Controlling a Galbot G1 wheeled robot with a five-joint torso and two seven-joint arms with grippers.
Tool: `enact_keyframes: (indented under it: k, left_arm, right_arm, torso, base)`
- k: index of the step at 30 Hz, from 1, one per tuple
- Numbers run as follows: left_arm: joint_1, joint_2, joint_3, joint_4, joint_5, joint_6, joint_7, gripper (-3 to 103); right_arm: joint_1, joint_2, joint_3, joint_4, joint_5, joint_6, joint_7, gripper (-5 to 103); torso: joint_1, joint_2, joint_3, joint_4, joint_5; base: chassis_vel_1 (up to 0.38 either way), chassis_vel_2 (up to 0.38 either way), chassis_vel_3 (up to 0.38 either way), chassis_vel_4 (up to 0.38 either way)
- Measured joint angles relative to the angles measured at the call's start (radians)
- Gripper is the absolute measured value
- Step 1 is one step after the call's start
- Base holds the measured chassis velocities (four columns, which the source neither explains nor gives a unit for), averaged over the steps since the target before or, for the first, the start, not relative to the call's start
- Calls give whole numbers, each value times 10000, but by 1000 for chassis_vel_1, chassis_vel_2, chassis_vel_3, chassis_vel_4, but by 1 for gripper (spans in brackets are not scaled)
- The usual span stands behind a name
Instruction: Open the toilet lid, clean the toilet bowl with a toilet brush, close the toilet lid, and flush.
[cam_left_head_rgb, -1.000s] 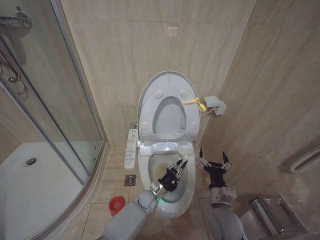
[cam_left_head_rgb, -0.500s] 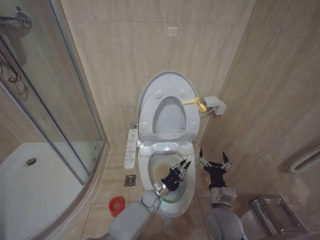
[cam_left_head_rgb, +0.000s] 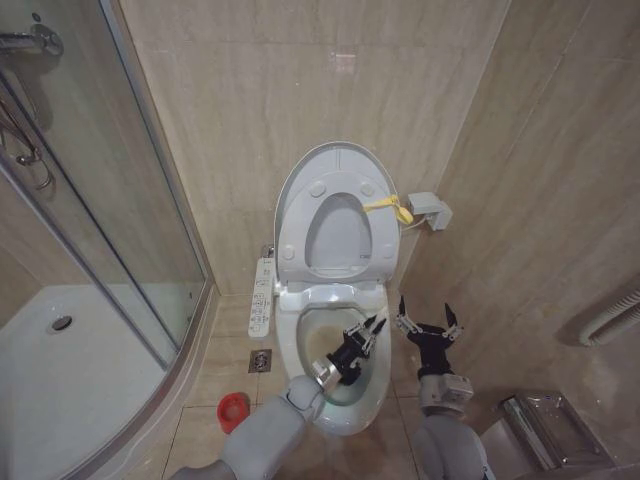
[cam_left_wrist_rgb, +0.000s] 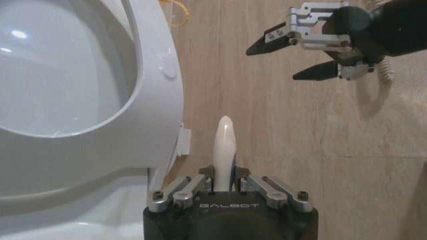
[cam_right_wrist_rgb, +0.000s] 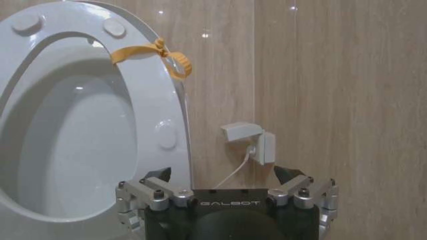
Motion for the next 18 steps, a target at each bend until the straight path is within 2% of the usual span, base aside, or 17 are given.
enact_keyframes:
  k: [8,10,15,18]
  left_arm:
    - [-327,93,-10,-437,-190,213,-112,19]
    - [-170,-192,-157,422,194,-54,85,19]
    - [-248,-217,-196,471,268,-80,89,19]
    - [-453,-216,-198,96,200,72,-75,19]
  right_arm:
    - [0,0,0,0,0,0,0,100]
    - [0,0,0,0,0,0,0,100]
    - [0,0,0,0,0,0,0,100]
    - [0,0,0,0,0,0,0,100]
  torso:
    - [0,0,0,-3,0]
    - [0,0,0,-1,0]
    - [1,-1,1,0,0]
    - [0,0,0,-4,0]
  base:
    - [0,0,0,0]
    - [0,0,0,0]
    - [0,0,0,0]
    - [0,0,0,0]
